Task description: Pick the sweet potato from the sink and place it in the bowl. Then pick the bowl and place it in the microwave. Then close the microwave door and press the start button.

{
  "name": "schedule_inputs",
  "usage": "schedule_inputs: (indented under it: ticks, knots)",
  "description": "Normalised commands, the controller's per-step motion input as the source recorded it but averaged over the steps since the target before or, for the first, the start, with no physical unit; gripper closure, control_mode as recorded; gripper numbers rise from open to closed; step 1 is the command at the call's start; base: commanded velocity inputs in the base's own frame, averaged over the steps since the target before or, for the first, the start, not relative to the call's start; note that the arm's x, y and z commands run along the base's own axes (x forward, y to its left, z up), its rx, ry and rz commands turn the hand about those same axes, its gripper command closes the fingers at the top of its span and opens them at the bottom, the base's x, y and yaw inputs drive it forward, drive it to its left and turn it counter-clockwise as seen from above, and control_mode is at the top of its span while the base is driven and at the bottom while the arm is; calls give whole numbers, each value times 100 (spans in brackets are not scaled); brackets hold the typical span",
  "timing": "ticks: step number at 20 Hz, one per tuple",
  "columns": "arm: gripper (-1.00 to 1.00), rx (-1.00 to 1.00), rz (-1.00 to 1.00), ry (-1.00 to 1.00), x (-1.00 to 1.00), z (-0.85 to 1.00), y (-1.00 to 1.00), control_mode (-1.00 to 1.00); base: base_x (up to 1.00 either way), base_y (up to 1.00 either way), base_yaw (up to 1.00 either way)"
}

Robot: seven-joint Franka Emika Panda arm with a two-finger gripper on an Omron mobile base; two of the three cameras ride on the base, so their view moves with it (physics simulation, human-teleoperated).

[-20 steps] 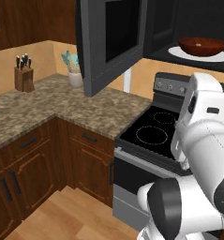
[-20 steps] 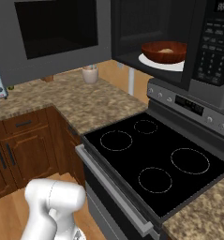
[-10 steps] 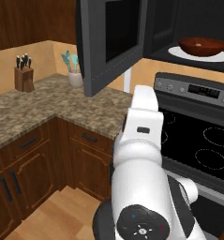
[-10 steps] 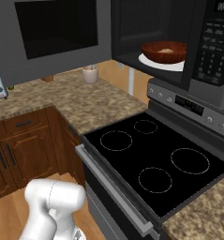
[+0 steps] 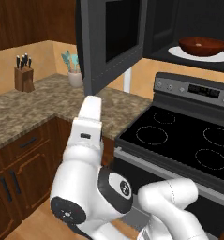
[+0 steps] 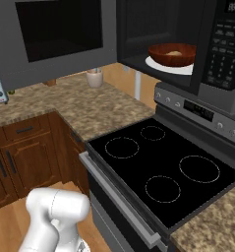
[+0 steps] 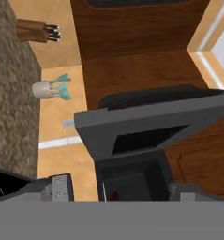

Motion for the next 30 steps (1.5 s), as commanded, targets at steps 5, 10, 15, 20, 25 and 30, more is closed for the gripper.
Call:
schedule_inputs:
  ticks: [5,10,15,20,25,30]
  knots:
    - [-100,0,-1,-3,99,-38,52,-100,0,0,0]
    - [-100,0,-3,-1,83,-1,11,-100,0,0,0]
    - [-100,0,-1,0,87,0,0,-100,0,0,0]
    - [-100,0,-6,-1,45,3,-6,-100,0,0,0]
    - [-100,-1,-33,-7,0,4,-1,-100,0,0,0]
    - [-100,-1,-43,-3,16,5,-2,-100,0,0,0]
